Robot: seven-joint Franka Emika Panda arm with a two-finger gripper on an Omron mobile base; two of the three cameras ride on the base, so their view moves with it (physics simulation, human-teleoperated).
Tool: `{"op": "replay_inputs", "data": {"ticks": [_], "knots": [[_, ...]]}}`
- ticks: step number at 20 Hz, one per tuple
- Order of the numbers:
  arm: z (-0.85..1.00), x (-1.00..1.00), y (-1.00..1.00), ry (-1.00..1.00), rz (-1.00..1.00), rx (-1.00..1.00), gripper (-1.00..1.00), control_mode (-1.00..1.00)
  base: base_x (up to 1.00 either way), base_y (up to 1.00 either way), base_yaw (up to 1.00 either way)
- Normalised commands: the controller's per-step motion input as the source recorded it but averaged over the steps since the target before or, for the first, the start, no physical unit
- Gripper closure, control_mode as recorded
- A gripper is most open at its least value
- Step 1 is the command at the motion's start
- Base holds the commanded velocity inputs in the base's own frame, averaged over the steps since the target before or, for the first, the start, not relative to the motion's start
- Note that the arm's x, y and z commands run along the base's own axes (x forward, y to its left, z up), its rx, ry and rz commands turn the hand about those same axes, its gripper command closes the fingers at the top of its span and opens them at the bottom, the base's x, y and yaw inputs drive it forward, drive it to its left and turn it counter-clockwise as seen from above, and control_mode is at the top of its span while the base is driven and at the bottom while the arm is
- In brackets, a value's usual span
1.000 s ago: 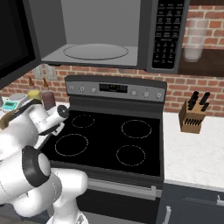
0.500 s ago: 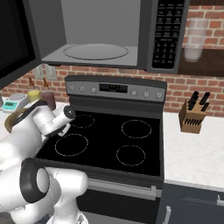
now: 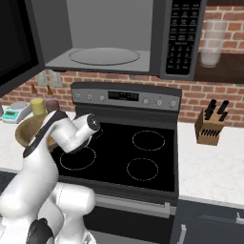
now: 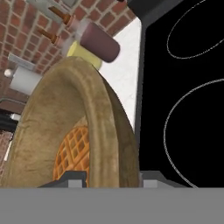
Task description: Open the microwave, place the bowl with waffle inside the microwave, then close the microwave door and turn it on.
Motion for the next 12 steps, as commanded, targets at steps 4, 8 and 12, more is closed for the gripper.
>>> {"op": "replay_inputs", "data": {"ticks": [4,8,12], "knots": [[0.58,-0.44,-0.79,-0.01,-0.04,0.0,1.0,-1.0,0.0,0.0,0.0],[0.62,-0.33,-0.74,-0.01,-0.04,0.01,1.0,-1.0,0.0,0.0,0.0],[0.7,-0.18,-0.61,-0.04,-0.07,0.03,1.0,-1.0,0.0,0.0,0.0]]}}
